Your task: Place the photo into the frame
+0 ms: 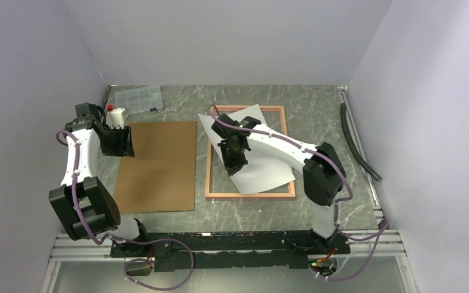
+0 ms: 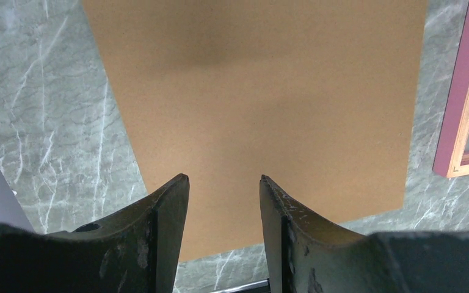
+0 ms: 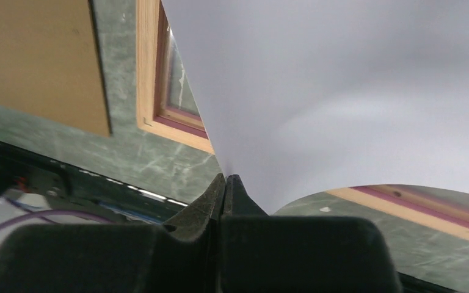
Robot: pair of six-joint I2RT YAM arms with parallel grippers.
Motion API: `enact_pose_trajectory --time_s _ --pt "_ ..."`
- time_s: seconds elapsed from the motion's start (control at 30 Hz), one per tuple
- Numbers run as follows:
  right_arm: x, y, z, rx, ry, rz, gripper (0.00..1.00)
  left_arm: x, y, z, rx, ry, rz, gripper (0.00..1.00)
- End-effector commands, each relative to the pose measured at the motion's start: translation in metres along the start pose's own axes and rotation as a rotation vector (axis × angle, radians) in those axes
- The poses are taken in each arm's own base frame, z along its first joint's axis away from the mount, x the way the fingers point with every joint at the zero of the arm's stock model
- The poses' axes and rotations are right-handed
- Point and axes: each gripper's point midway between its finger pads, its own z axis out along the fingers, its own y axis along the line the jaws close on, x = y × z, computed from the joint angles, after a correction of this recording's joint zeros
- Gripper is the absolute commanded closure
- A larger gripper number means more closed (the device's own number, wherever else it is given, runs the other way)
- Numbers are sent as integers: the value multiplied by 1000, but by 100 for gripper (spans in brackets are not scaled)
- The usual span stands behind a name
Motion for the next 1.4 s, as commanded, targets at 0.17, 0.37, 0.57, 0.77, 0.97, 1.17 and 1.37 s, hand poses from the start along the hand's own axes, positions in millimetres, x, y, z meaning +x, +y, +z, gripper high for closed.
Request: enact_pose_trajectory --time_s 0.17,0.37,0.57,0.77,0.97,1.17,1.37 --pt "-22 33 -47 -219 -146 279 100 -3 -8 -3 27 -48 30 48" --pt "-41 32 -48 -196 -200 327 100 1 -9 -3 25 -47 39 47" --pt "-48 19 -39 -111 -214 339 100 3 -10 -6 22 -49 53 47" --pt "-45 0 -32 -55 -237 368 100 3 -9 -4 24 -48 50 47" --pt "-40 -14 -25 4 -220 344 100 1 -8 -2 26 -44 46 47" --pt "-43 -14 -17 -3 -210 342 100 0 -8 -1 28 -41 44 47" --pt "-45 -5 -5 -30 -178 303 100 0 -5 0 18 -38 48 47"
